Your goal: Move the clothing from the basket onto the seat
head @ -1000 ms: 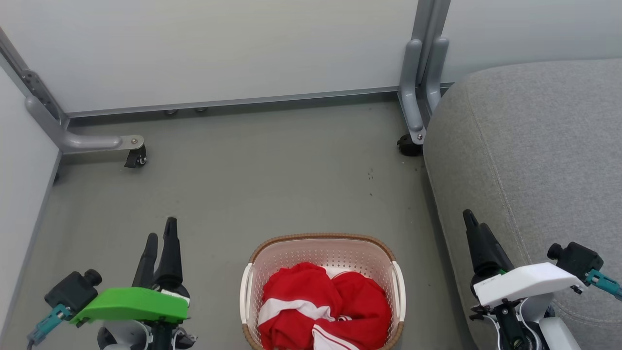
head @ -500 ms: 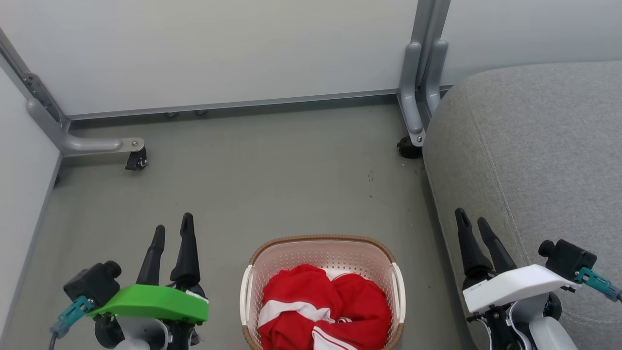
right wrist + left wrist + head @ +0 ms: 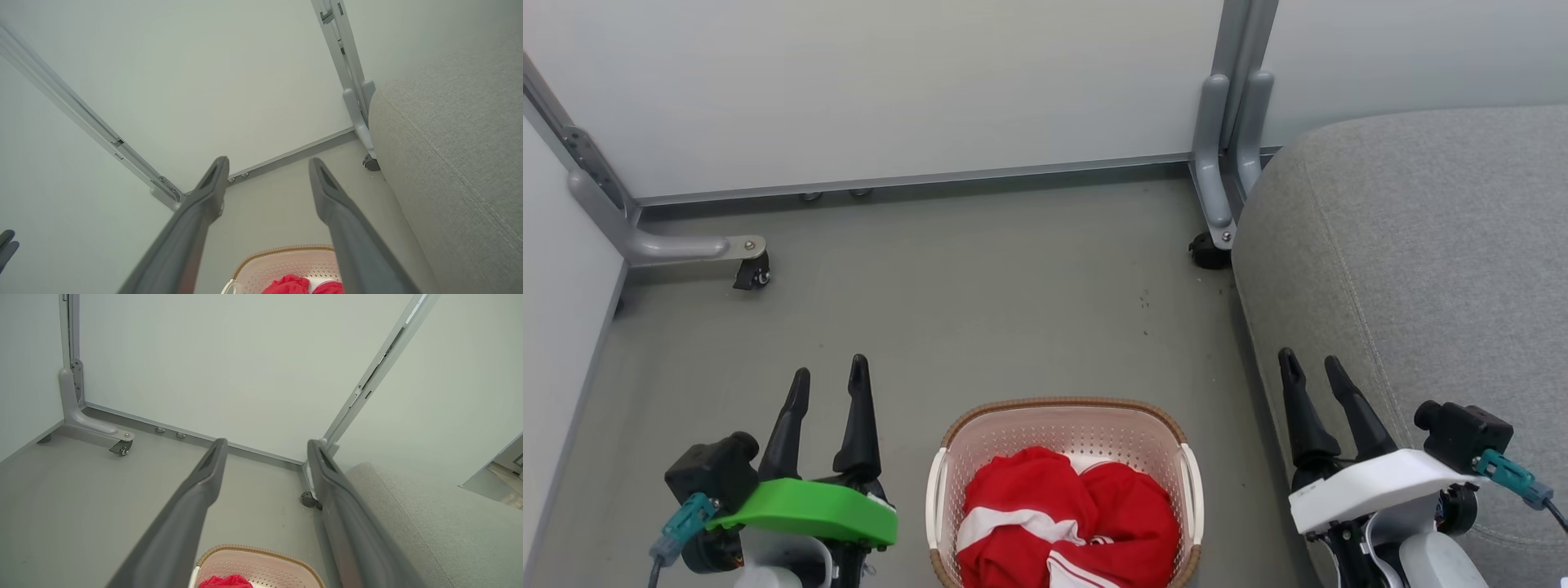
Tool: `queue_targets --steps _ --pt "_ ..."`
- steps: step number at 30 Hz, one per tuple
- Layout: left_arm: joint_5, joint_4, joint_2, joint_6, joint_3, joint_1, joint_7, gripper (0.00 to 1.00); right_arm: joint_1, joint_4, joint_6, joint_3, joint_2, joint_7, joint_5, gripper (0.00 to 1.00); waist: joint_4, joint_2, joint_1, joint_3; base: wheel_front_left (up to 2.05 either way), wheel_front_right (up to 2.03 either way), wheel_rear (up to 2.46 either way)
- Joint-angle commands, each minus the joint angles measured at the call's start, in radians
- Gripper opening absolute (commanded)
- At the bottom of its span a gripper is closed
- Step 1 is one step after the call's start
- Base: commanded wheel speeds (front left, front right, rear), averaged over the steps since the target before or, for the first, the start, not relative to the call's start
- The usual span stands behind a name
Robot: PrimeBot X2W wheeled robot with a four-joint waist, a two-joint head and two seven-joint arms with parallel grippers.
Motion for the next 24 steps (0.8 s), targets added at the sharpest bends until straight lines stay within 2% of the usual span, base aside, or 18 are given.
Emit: queue_targets --steps 1,11,24 --pt "0.034 -0.014 0.008 0.005 -0.007 0.001 -0.01 1.0 0.006 -0.014 0.0 0.005 -0.003 -0.01 -0.029 1.0 0.0 0.0 0.0 0.0 0.0 0.0 0.0" --pt "0.136 -0.014 0.01 0.02 -0.024 0.001 -0.038 1.0 0.005 -0.023 0.0 0.023 -0.003 -0.037 -0.141 1.0 -0.002 0.0 0.0 0.001 0.0 0.0 0.0" --pt "0.251 -0.009 0.014 -0.023 -0.056 0.001 -0.068 1.0 0.007 -0.011 0.0 0.068 -0.027 -0.068 -0.22 1.0 -0.007 0.0 0.0 0.005 0.0 0.0 0.0"
